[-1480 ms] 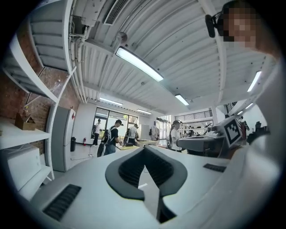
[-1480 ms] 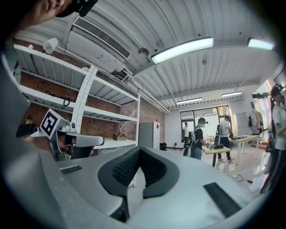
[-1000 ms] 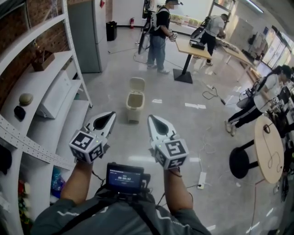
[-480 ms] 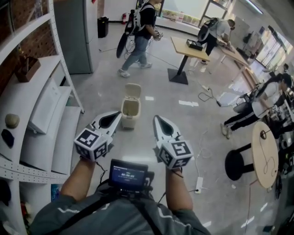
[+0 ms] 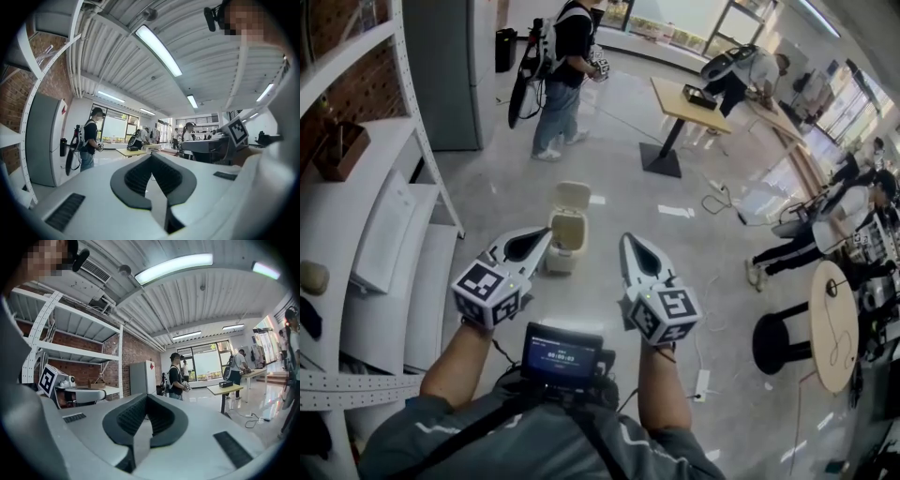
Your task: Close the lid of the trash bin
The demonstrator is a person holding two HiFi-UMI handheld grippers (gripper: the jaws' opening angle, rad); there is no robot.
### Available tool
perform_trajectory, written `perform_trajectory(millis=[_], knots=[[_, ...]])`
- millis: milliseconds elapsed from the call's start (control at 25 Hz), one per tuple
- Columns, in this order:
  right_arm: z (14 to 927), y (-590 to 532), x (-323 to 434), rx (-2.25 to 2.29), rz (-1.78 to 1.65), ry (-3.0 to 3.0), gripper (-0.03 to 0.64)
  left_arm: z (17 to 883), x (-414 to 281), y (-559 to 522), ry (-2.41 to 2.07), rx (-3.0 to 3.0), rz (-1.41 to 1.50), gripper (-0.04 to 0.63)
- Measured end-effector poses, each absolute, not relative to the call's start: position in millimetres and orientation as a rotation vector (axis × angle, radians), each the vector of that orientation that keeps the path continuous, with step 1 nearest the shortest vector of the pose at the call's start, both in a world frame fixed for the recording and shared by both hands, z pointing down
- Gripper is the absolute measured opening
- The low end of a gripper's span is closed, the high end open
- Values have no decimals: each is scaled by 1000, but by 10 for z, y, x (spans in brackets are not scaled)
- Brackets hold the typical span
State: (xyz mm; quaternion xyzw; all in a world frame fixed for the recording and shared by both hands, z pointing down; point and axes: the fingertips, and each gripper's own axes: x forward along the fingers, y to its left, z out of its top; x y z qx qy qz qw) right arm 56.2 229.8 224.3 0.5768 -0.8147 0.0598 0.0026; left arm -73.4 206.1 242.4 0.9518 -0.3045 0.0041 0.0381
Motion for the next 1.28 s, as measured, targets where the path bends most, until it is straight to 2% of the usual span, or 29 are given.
perform_trajectory(millis=[320,600,800,960,1280], knots=[[2227,2019,528,1788,191,-2529,6,2435,-704,1817,-990,2964,95,-5],[2268,1584,618,1702,163,-2579,6,2591,-590,1408,-1009,2877,36,-5],[2295,1240,812,1636,130,-2615,6,2569,-340,1113,-1075,2912,140,-5],[2244,950,991,1602,124,-2659,6,2480,-149,818,-1083,2885,77,-5],[2240,490,1309,1534,108,-2718,6,2529,249,361,-1168,2900,137,-5]])
